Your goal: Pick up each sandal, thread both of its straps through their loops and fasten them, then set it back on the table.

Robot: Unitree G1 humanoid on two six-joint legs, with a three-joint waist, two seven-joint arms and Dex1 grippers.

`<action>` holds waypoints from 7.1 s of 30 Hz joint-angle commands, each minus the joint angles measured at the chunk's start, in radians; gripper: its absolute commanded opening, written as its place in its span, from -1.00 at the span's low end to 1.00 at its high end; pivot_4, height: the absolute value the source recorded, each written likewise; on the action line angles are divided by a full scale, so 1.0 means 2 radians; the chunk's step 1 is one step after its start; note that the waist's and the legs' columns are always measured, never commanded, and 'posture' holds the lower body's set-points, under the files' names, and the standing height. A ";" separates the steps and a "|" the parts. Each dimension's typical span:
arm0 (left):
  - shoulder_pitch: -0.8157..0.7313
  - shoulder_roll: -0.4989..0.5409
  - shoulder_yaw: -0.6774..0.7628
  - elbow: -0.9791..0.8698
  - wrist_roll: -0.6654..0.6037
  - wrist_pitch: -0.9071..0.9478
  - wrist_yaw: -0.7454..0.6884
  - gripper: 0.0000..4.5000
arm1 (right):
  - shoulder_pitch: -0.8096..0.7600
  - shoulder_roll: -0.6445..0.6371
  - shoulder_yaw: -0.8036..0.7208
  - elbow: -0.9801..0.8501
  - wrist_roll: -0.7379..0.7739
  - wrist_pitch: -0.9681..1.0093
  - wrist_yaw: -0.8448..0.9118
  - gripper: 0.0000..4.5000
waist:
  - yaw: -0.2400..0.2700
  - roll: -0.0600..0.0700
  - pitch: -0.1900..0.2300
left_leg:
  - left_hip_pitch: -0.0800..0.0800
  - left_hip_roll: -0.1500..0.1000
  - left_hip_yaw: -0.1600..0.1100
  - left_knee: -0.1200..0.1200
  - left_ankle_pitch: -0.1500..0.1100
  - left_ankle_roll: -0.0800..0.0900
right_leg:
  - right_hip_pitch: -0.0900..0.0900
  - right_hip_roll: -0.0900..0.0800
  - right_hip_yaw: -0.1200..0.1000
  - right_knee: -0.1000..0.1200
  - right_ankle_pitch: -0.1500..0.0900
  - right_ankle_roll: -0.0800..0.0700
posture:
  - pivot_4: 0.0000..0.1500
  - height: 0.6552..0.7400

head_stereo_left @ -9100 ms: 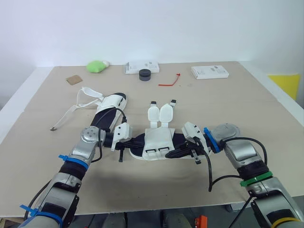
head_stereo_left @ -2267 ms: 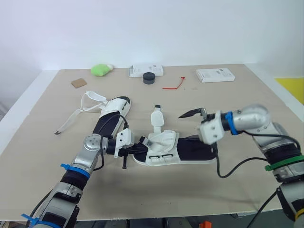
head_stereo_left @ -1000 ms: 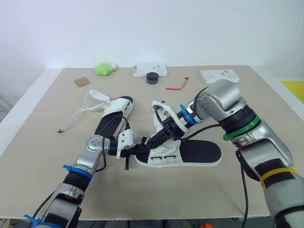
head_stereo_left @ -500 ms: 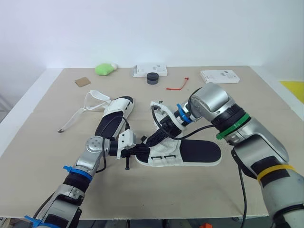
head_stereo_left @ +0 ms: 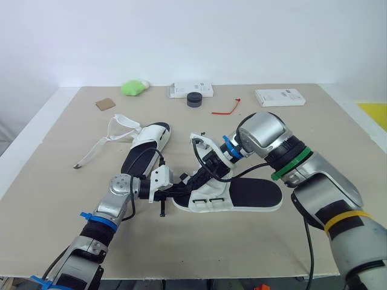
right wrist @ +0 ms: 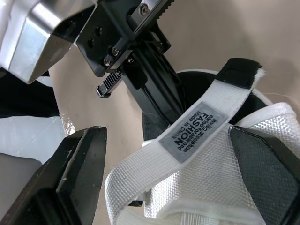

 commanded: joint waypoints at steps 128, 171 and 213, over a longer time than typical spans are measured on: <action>0.011 0.046 -0.098 0.081 0.076 0.029 -0.057 -1.00 | 0.523 -0.338 -0.266 -0.445 0.213 -0.135 -0.061 -0.94 | 0.000 -0.005 0.002 | 0.005 0.001 0.000 0.000 -0.011 -0.002 | 0.008 -0.002 -0.003 -0.003 -0.011 0.002 | 1.00 1.00; 0.002 0.030 -0.097 0.096 0.076 0.023 -0.049 -1.00 | 0.049 -0.188 -0.117 -0.069 0.368 0.131 -0.235 -0.94 | 0.001 0.000 0.000 | 0.004 0.000 -0.001 0.000 -0.010 0.000 | 0.007 -0.002 -0.002 -0.003 -0.009 0.001 | 1.00 1.00; 0.002 0.017 -0.098 0.113 0.078 0.020 -0.038 -1.00 | 0.036 -0.182 -0.093 -0.046 0.477 0.131 -0.325 -0.94 | 0.002 0.000 0.001 | 0.003 -0.002 -0.002 0.001 -0.009 0.001 | 0.007 -0.003 -0.003 -0.003 -0.009 0.002 | 1.00 1.00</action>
